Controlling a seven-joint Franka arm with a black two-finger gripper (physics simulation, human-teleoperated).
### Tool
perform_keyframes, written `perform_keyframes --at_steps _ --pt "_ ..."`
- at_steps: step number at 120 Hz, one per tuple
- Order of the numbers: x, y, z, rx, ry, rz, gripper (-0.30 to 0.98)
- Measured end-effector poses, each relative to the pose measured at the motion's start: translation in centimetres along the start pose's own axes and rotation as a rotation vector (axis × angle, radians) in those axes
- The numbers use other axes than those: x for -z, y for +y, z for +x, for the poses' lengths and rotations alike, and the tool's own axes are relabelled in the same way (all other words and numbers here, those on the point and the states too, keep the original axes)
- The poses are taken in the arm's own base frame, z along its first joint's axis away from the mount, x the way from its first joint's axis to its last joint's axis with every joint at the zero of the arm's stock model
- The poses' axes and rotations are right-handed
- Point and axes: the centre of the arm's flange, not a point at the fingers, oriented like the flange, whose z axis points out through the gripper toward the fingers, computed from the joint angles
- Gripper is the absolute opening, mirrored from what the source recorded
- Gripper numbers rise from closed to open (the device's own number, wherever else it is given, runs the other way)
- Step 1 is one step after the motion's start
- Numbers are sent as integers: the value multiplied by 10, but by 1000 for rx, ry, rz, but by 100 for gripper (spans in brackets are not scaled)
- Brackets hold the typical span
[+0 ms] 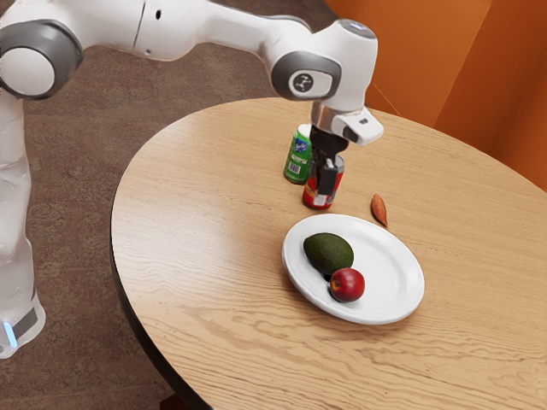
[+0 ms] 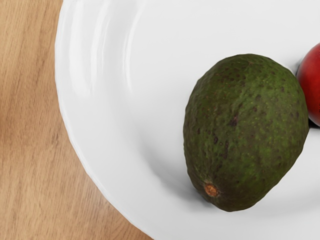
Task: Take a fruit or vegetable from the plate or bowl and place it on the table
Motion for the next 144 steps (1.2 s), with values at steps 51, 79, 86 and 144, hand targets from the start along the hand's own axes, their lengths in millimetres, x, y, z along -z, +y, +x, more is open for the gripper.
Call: perform_keyframes --at_steps 51,79,86,144 --pt "-15 48 13 -126 0 -11 69" --pt "-19 29 13 -106 -3 -10 69" --pt "-20 29 13 -110 -2 -10 69" --pt "-54 42 27 -144 -25 -28 69"
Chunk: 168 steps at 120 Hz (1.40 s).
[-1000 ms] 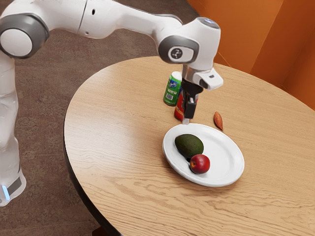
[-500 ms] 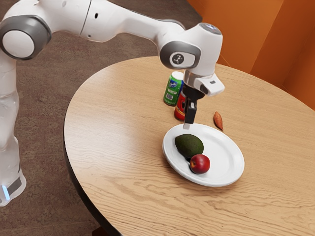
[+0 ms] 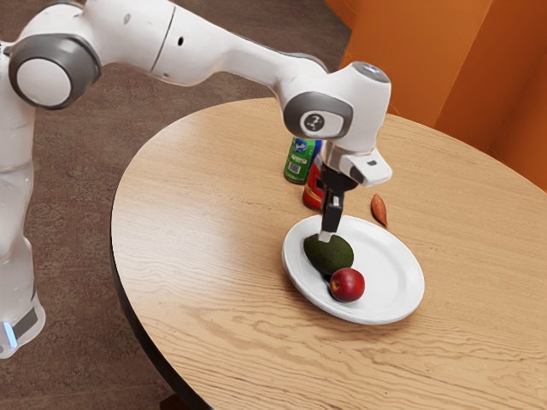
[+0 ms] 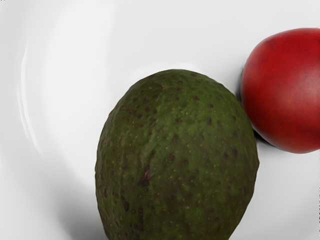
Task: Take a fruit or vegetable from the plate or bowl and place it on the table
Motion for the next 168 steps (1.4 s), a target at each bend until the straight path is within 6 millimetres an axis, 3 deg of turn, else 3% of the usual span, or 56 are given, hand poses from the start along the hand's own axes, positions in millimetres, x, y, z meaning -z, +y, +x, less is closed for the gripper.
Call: perform_keyframes --at_steps 54,148,168 --pt "-9 -4 3 2 -1 -9 69" --pt "-49 6 23 -22 -40 -41 69" --pt "-62 4 25 -15 -52 -51 57"
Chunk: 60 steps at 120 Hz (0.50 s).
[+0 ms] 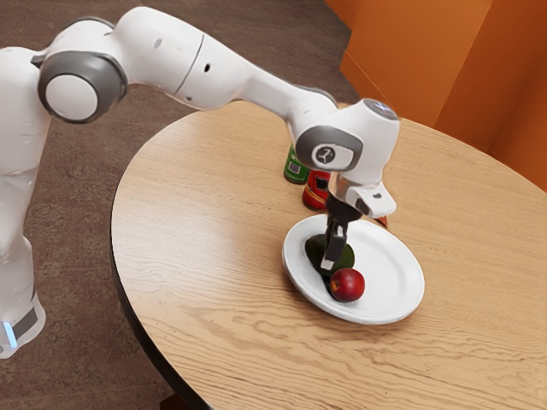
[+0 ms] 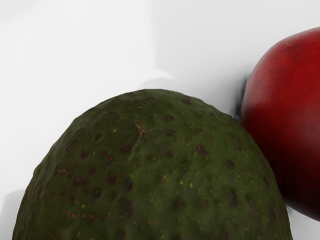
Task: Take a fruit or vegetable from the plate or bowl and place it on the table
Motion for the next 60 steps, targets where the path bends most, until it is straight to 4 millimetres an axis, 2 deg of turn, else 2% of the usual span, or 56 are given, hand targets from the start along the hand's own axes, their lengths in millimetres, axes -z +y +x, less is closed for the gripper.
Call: perform_keyframes --at_steps 16,24,28,37,48,60 --pt "-1 -1 1 7 4 -3 37" --pt "3 -1 0 10 11 0 36" --pt "6 -1 -1 11 16 3 36" --pt "25 1 -7 13 41 17 26" --pt "51 7 -24 18 70 39 20" --pt "67 13 -57 31 78 60 18"
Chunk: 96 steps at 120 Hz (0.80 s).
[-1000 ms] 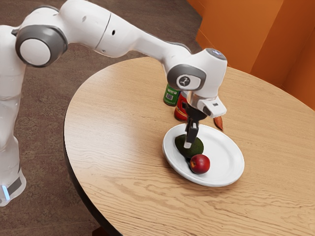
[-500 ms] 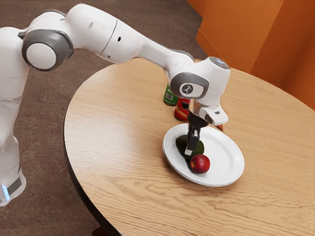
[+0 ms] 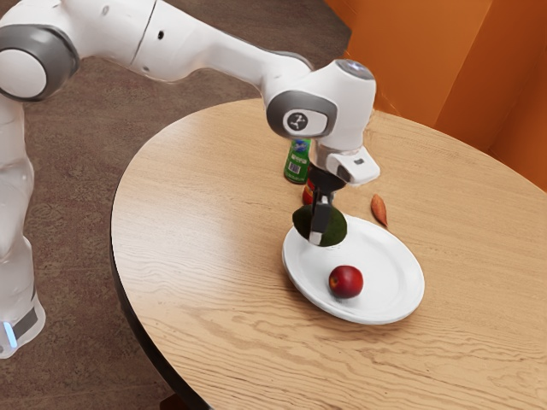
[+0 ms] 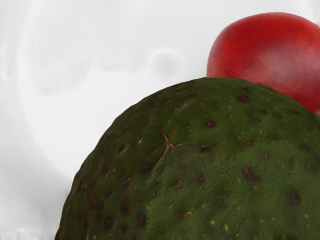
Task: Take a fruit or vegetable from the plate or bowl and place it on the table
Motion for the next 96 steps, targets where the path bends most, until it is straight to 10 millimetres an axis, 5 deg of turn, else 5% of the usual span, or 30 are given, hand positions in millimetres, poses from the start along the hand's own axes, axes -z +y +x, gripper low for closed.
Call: perform_keyframes --at_steps 13,28,52,76,96 --pt "14 -5 -40 34 4 13 15" --pt "21 -62 -81 165 3 18 15" --pt "15 -88 -111 239 -19 13 8" --pt "10 -103 -132 284 -35 15 15" --pt "8 -102 -132 282 -36 -1 54"
